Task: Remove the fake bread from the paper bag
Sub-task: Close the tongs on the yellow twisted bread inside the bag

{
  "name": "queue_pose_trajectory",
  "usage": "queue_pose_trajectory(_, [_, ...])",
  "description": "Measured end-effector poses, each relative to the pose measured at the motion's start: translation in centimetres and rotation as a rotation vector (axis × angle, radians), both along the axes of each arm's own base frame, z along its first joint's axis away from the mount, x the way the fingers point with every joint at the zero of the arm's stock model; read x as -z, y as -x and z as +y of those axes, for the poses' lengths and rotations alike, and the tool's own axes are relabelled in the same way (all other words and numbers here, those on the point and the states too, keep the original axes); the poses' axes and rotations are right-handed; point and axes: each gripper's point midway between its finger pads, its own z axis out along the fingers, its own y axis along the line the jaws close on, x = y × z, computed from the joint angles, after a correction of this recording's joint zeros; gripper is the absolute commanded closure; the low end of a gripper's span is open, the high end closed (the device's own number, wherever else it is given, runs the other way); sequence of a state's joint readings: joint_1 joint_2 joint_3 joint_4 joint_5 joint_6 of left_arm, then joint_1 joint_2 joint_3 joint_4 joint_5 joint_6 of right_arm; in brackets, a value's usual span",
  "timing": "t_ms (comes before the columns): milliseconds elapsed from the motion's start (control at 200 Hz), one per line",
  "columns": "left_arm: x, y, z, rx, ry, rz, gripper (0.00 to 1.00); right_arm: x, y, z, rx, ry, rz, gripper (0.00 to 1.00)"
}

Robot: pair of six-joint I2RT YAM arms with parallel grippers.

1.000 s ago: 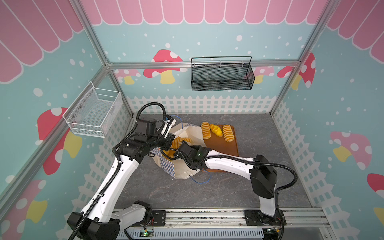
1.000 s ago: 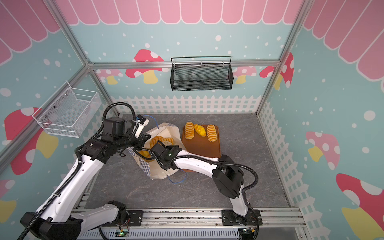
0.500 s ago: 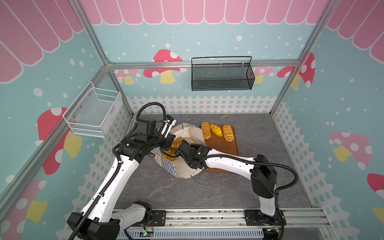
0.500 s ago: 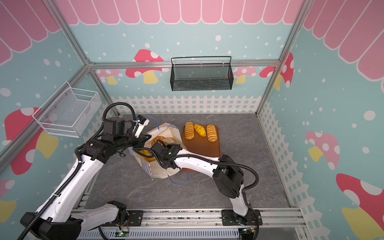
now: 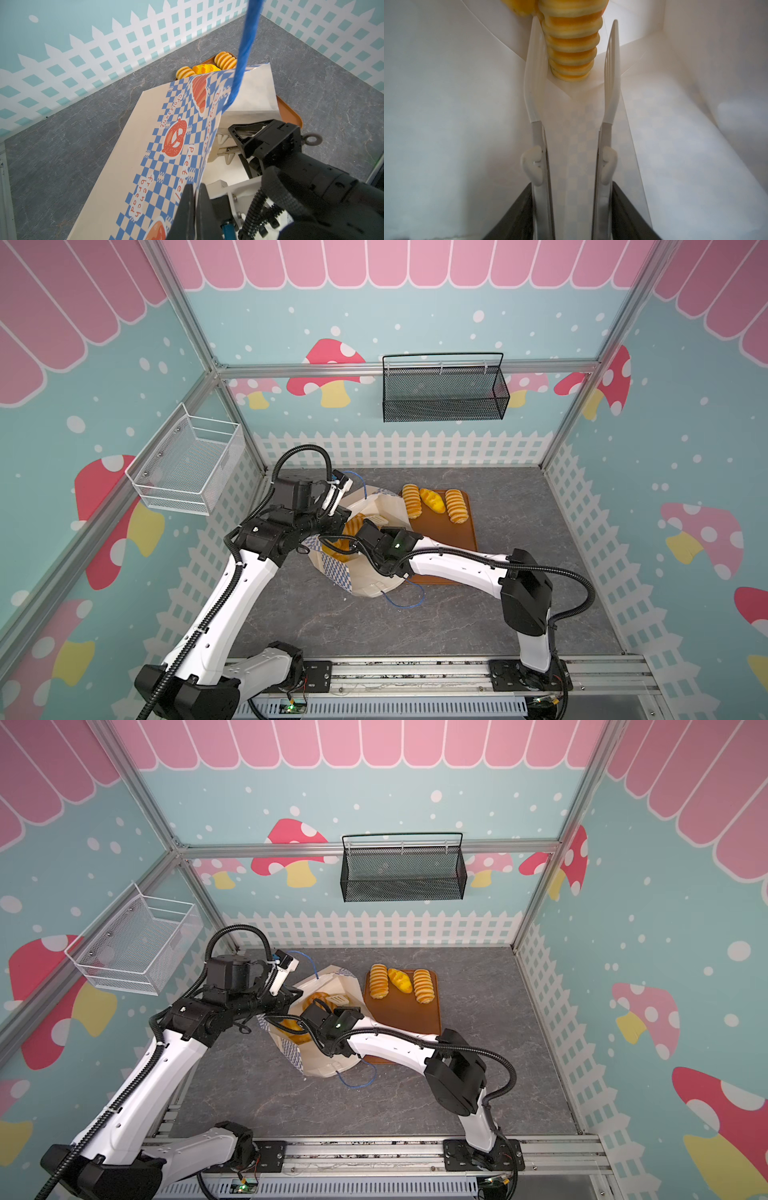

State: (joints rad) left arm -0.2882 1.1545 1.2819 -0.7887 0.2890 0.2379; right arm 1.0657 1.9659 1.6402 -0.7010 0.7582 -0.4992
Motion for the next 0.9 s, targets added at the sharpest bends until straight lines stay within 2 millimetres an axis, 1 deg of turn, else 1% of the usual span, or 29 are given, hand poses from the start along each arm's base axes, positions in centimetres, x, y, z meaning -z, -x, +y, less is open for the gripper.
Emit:
queue_pose_trajectory(160, [0.0,-0.1,0.2,-0.007,-0.001,0.0,1.0,0.5,-0.7,0.4,0.012,-0.01,0.009,0.44])
queue_pose_trajectory(385, [0.1,-0.2,0.4,-0.014,-0.002,0.001,1.0,0.7,-1.6,0.9,0.025,-0.026,0.014,0.44])
queue_pose_trajectory(635, [0.3,-0.4,0.5,-0.019,-0.005,0.006,1.0,1.2,-1.6,1.1,0.016,-0.034,0.038,0.43])
queue_pose_trajectory(730, [0.3,-0.5,0.5,-0.019,-0.006,0.007,1.0,1.5,-1.4,1.4,0.004,-0.039,0.057,0.47])
queue_pose_trajectory(900, [0.3,-0.5,0.5,-0.019,-0.006,0.008,1.0,1.7,-1.2,1.5,-0.01,-0.039,0.075,0.6])
